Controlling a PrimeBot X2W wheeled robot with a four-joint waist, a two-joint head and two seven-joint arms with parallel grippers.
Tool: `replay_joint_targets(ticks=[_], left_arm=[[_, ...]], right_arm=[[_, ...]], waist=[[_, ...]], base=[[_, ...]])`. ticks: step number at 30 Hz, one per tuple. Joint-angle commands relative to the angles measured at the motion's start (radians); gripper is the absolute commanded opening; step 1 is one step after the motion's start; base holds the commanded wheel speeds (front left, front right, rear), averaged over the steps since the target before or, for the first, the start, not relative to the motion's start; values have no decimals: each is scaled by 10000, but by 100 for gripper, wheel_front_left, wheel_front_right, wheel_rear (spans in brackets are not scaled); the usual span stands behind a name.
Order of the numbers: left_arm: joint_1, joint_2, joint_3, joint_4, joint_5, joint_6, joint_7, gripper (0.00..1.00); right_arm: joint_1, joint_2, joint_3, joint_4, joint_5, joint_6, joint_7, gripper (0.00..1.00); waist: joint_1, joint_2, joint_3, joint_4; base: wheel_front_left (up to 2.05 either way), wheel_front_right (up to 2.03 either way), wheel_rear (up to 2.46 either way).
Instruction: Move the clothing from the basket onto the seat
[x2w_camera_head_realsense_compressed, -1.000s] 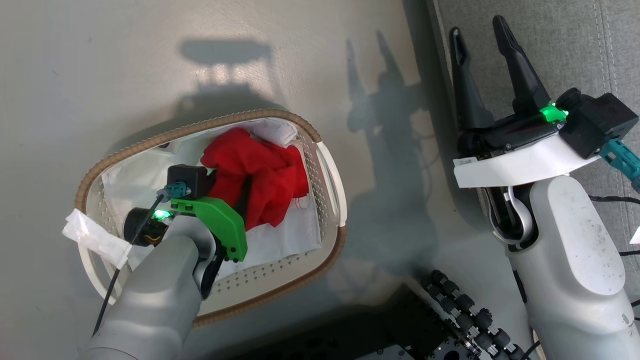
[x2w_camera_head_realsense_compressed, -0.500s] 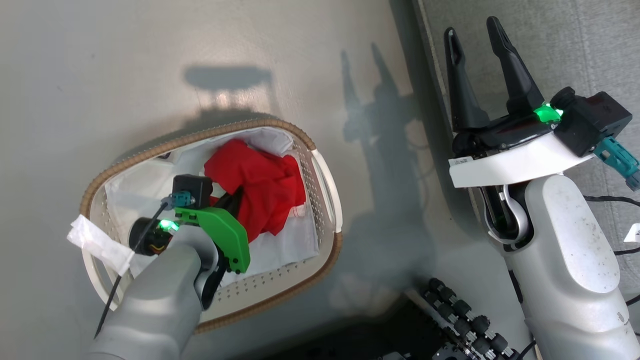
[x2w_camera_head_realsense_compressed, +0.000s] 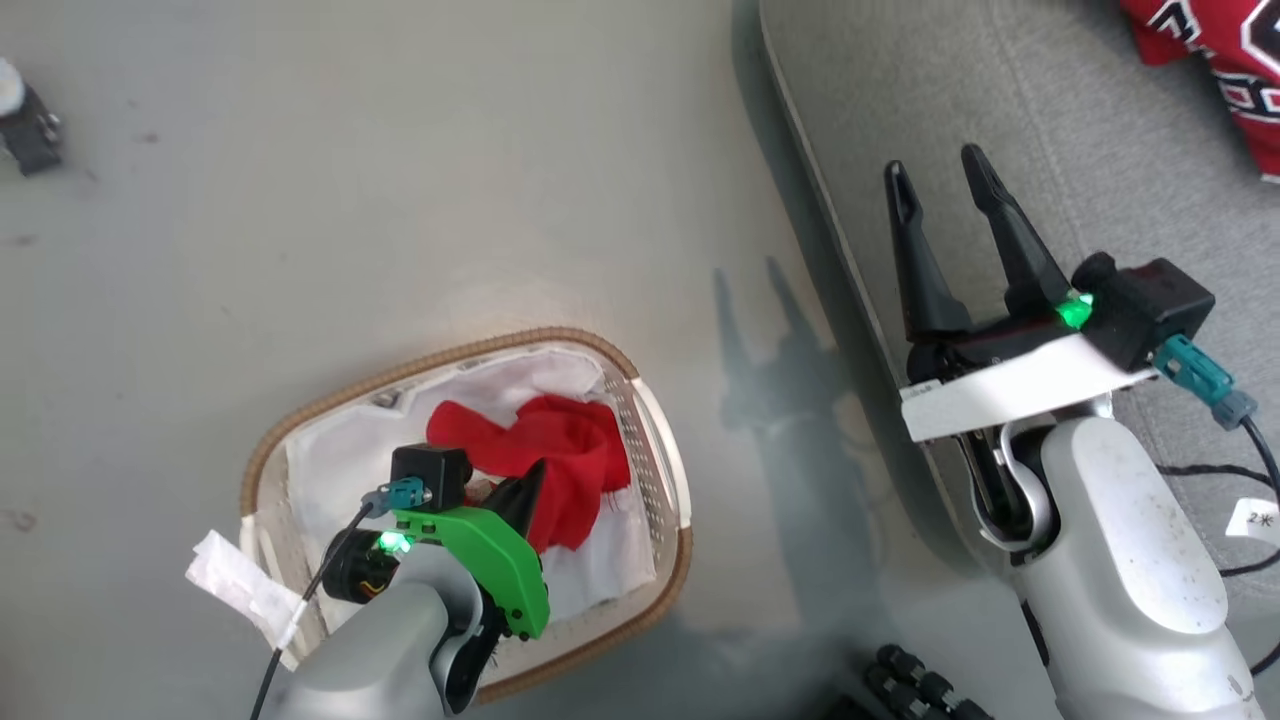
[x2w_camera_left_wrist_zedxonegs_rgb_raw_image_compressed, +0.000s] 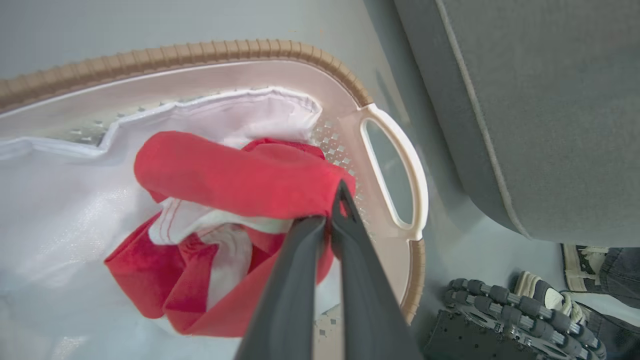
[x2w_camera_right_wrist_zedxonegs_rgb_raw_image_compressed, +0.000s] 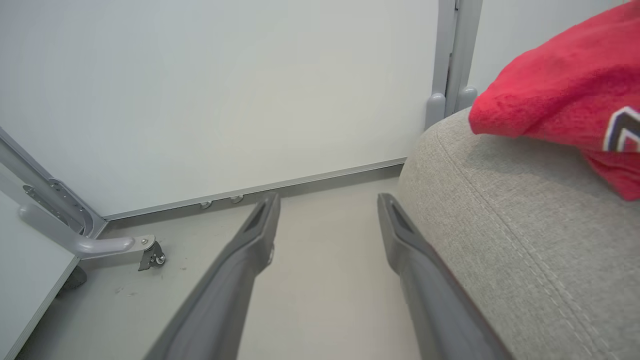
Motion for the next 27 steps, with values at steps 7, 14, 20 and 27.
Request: replay_joint_targets(ticks=[7,14,20,27], left_arm=[[1235,96,1005,-1173,1017,-29,-21,0],[2071,145,2229,-2495,2035,-29,-24,0],[2613,162,3239,-3866,3069,-29,-25,0],[2782,233,4099,-5788,3979,-29,-25,0]], right_arm=[[944,-244,-89,311,-102,-14,-1,100],[1548,-273,63,516,-115,-14,-1,100],[1955,-279,67,657,-94,-14,1,100],[2420,-302,20,744,-68,-12,1,100]], waist=[[0,0,-2485,995],[0,0,-3492,1322],[0,0,-4201,1406],[0,0,-4714,1435]], base=[[0,0,0],[0,0,0],[0,0,0],[0,0,0]])
